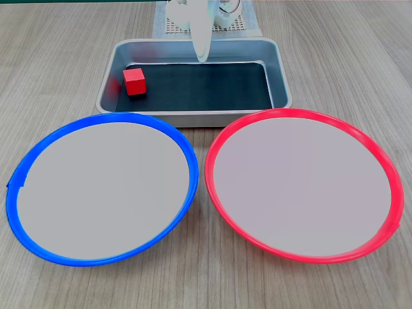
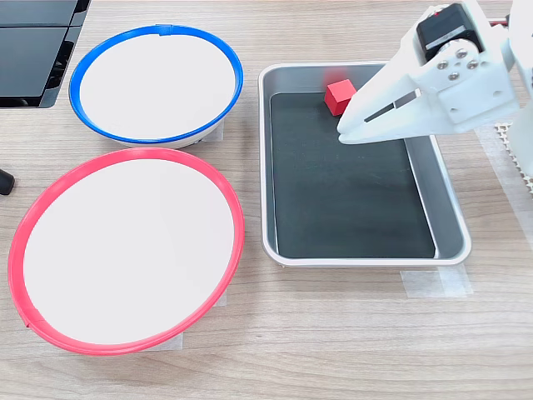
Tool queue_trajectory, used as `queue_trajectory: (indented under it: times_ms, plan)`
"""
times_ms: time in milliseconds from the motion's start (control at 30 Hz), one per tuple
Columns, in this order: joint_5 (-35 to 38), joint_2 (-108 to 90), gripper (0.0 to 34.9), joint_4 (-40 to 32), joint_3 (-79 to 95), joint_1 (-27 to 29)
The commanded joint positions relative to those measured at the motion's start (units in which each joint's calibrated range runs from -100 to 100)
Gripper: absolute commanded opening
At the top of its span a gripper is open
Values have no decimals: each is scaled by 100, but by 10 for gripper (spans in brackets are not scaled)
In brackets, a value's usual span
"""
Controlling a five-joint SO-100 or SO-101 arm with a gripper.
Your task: Move a red block from tray to red dish
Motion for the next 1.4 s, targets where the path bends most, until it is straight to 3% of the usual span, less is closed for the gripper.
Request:
queue_trajectory:
  times_ms: [0, 600, 833, 1033, 1267, 1367]
  plan:
    - [-24, -26, 3, 11, 0, 8]
    - [39, 409, 2, 176, -282, -114]
    - [1724, 3130, 1, 1233, -3013, 921]
    - [3038, 5313, 3, 1596, -4533, 1580]
    - [3766, 6738, 69, 1596, -5335, 2079]
    - [3966, 7113, 129, 1530, -5480, 2324]
